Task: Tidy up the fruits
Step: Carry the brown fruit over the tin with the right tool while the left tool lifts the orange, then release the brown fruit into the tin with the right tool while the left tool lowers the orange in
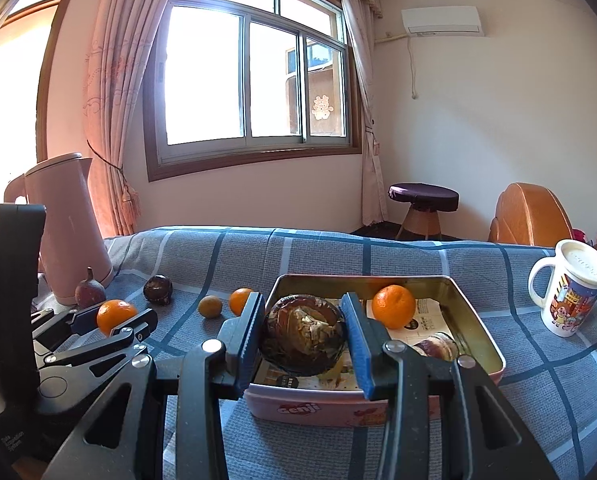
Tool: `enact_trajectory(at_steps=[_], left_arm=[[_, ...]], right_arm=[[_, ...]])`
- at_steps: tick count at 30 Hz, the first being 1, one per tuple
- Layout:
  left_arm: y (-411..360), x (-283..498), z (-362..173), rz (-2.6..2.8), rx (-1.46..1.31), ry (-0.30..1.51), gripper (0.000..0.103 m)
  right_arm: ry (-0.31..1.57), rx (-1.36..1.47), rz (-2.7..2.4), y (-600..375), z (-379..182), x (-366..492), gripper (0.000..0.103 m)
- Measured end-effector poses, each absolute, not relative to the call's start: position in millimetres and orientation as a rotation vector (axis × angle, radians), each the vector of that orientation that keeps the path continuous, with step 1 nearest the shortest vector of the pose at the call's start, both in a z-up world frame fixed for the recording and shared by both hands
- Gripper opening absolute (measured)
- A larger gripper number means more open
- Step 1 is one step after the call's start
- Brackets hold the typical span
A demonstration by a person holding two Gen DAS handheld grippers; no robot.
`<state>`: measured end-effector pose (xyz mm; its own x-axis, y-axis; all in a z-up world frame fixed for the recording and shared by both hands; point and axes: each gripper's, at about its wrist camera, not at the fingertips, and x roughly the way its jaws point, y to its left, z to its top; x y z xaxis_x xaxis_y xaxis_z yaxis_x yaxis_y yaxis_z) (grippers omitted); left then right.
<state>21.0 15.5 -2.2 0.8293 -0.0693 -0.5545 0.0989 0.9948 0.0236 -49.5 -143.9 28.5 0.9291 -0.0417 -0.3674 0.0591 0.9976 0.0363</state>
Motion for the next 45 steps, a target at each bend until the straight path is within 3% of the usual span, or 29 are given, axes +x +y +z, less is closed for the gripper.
enact_trajectory(at_steps=[34,45], left_arm=[[-102,30,-1,-0.276,0.108,0.596,0.045],[-132,51,-7,-0.311,0.097,0.663,0.045]], right_arm=[[0.395,0.132,-0.212,-268,31,-30,0.042],[0.529,0.156,-0.125,-269,12,14,0.042]])
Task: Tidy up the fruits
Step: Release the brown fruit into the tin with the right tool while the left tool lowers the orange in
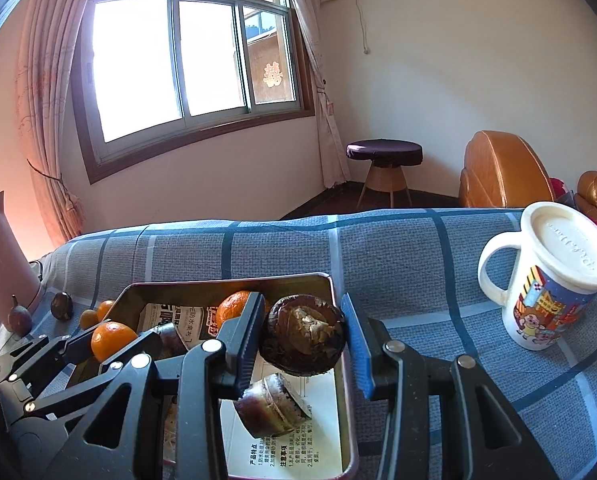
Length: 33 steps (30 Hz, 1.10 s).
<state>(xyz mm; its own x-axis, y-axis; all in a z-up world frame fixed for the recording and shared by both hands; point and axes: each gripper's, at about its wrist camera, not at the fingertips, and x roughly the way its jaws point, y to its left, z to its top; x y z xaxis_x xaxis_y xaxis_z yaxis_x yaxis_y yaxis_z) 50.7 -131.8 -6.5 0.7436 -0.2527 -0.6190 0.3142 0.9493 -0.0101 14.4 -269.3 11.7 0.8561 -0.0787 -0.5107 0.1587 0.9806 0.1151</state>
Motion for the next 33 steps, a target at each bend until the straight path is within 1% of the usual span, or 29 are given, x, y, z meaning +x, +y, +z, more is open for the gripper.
enact_trajectory(at_steps=[9,15,17,19,20,21,24,28,29,30,31,32,33], left_arm=[[-136,55,-9,-0.309,0.110,0.693,0.045],[-142,56,-9,-0.310,0.126,0.695,0.045],[-142,56,-9,-0.310,0.124,0.695,0.045],[-142,57,-10,-0.308,0.119,0.697,0.045],[-142,57,-10,-0.307,0.118,0.697,0.045],[-141,57,-10,-0.307,0.116,0.697,0.045],[-139,56,-9,-0.303,0.115,0.693,0.045],[-139,51,-7,-0.300,0.119,0.672,0.047],[-138,49,-6,-0.298,0.122,0.658,0.049],[-138,46,-4,-0.294,0.126,0.641,0.060],[-138,42,-2,-0.292,0.130,0.620,0.068],[-138,38,0,-0.288,0.135,0.598,0.084],[-138,34,2,-0.285,0.137,0.573,0.094]], right_arm=[[0.648,0.176,-0.017,-265,-2,33,0.043],[0.659,0.204,0.039,-265,-4,35,0.043],[0.660,0.214,0.044,-264,-4,35,0.046],[0.651,0.225,0.056,-265,-3,34,0.064],[0.642,0.229,0.061,-264,-3,32,0.067],[0.635,0.228,0.060,-263,-2,31,0.073],[0.609,0.224,0.049,-263,1,27,0.074],[0.519,0.261,-0.001,-270,10,13,0.074],[0.494,0.268,-0.022,-273,13,9,0.074],[0.471,0.271,-0.048,-275,16,5,0.074],[0.452,0.272,-0.074,-277,18,2,0.074],[0.438,0.275,-0.094,-279,20,0,0.074],[0.427,0.278,-0.112,-280,21,-2,0.074]])
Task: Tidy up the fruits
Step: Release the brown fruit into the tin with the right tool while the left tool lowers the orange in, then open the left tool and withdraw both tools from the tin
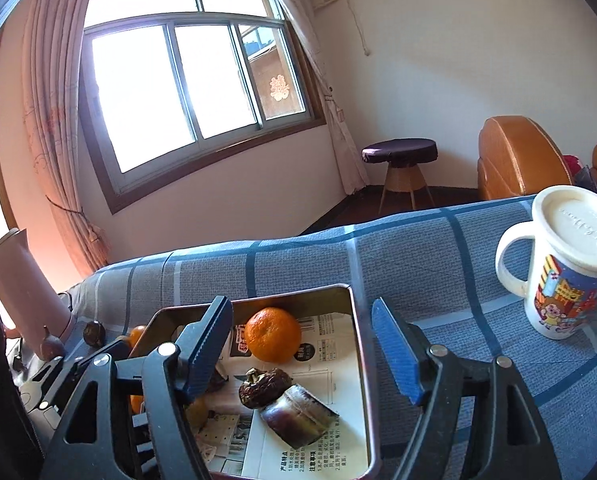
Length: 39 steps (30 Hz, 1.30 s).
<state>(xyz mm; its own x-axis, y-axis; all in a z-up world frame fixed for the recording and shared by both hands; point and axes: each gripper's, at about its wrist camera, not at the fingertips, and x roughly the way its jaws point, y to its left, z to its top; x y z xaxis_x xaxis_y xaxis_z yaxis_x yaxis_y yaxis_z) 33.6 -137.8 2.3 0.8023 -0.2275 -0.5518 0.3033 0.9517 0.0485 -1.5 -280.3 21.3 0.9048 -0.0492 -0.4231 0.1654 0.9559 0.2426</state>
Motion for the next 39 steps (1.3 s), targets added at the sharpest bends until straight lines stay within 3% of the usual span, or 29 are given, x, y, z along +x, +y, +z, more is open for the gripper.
enact_trajectory(at_steps=[2,19,39], left_arm=[[-136,26,7,-0.287,0.135,0.525,0.103],[-106,25,18,-0.148,0.114,0.459,0.103],[-24,28,11,-0.014,0.146,0.477,0.103]], right_arm=[[0.410,0.283,-0.144,-284,23,-5,0.075],[0.292,0.176,-0.212,-274,29,-24,0.075],[0.317,0.128,-0.272,-232,28,-40,0.075]])
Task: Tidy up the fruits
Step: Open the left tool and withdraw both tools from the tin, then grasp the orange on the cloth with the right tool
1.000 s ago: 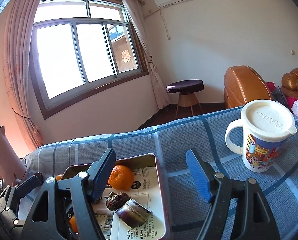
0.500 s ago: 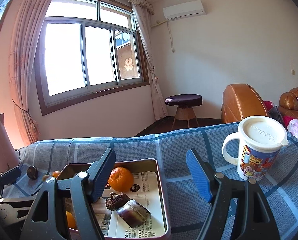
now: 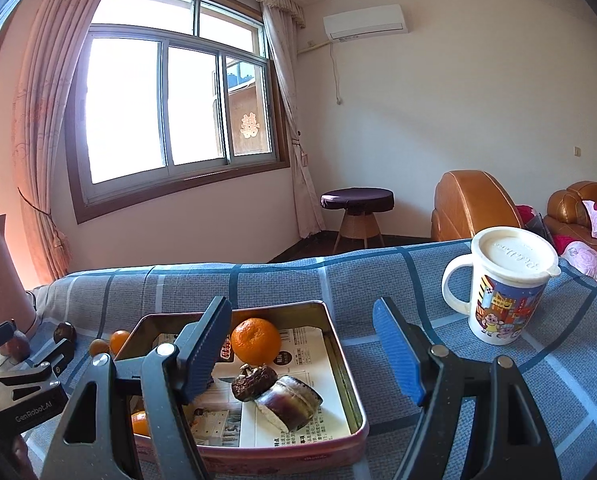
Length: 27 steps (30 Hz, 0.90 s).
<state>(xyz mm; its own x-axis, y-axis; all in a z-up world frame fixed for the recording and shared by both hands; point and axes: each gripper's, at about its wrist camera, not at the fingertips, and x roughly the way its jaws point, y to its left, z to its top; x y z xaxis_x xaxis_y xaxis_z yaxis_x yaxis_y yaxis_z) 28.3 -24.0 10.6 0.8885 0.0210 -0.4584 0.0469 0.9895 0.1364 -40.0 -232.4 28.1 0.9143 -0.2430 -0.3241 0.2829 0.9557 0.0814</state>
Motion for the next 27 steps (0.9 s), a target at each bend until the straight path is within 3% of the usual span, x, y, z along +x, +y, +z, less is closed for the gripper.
enact_trajectory(at_steps=[21,25,27], left_arm=[[86,68,2,0.137,0.082,0.575,0.103],[93,74,-2,0.157,0.097,0.606,0.103],[93,76,-3,0.143,0.109,0.613,0.103]], right_arm=[[0.411,0.047,-0.087,-116,22,-9,0.074],[0.479,-0.005,-0.030,-92,16,14,0.049],[0.521,-0.040,0.002,-84,12,29,0.047]])
